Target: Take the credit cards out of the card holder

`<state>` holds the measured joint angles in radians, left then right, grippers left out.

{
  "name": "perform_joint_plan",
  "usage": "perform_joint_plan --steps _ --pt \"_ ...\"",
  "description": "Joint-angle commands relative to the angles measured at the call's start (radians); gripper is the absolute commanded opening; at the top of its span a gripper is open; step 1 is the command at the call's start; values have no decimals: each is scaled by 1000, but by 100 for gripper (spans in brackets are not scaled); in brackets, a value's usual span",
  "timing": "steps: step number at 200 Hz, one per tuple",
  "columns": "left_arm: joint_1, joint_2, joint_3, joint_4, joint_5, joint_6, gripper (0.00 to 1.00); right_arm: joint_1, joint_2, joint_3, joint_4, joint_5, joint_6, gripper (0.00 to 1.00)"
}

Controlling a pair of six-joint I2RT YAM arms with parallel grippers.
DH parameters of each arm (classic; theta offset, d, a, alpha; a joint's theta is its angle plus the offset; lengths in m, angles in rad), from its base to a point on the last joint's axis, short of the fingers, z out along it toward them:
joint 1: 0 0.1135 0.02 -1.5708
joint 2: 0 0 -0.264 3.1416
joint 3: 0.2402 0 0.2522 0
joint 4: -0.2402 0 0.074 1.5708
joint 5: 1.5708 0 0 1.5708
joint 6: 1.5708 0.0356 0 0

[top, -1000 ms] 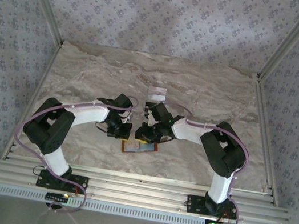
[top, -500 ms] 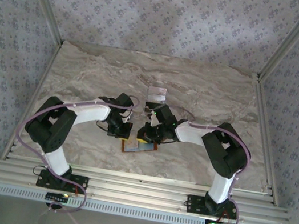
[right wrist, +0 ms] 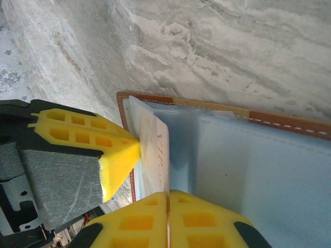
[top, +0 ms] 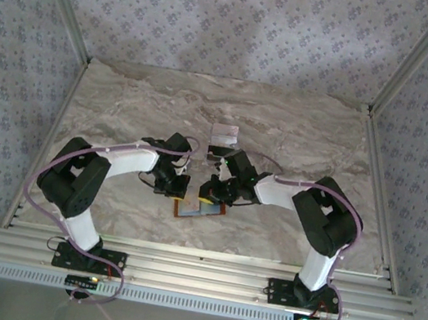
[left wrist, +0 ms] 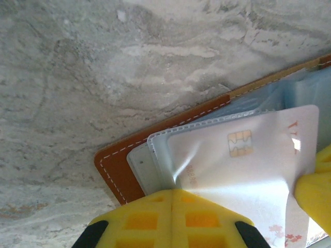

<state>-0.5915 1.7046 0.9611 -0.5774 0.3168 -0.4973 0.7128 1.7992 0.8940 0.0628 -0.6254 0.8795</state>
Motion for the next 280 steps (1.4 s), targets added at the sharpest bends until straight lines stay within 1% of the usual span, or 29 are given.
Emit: perform_joint_plan --steps 1,23,62,94,105,141,165,186,217,236,280 --pt "1 63 -28 -51 -146 14 4 -6 -29 -14 18 -14 13 6" --pt "1 66 -24 -54 -145 17 4 -6 -33 -15 7 -7 8 4" --pt "1 66 -25 -56 -147 19 4 -13 -68 -15 -90 80 -35 3" --pt "1 70 -22 -56 -144 20 4 -7 -78 -12 -87 76 -35 3" --pt "1 70 -23 -55 -144 21 4 -2 -76 -8 -79 68 -36 4" --pt "-1 72 -22 -55 -140 21 4 20 -48 27 -63 36 -30 15" --pt "-1 69 -23 -55 -139 22 4 37 -27 48 -69 42 -28 16" --pt "-1 67 -26 -51 -138 20 4 43 -23 55 -77 58 -30 14" --pt "-4 69 -29 -50 -137 18 4 45 -22 59 -98 80 -32 8" --pt "-4 68 -29 -50 -141 21 3 41 -41 62 -163 125 -67 6" --pt "1 67 -28 -57 -163 30 4 13 -104 68 -350 244 -167 4"
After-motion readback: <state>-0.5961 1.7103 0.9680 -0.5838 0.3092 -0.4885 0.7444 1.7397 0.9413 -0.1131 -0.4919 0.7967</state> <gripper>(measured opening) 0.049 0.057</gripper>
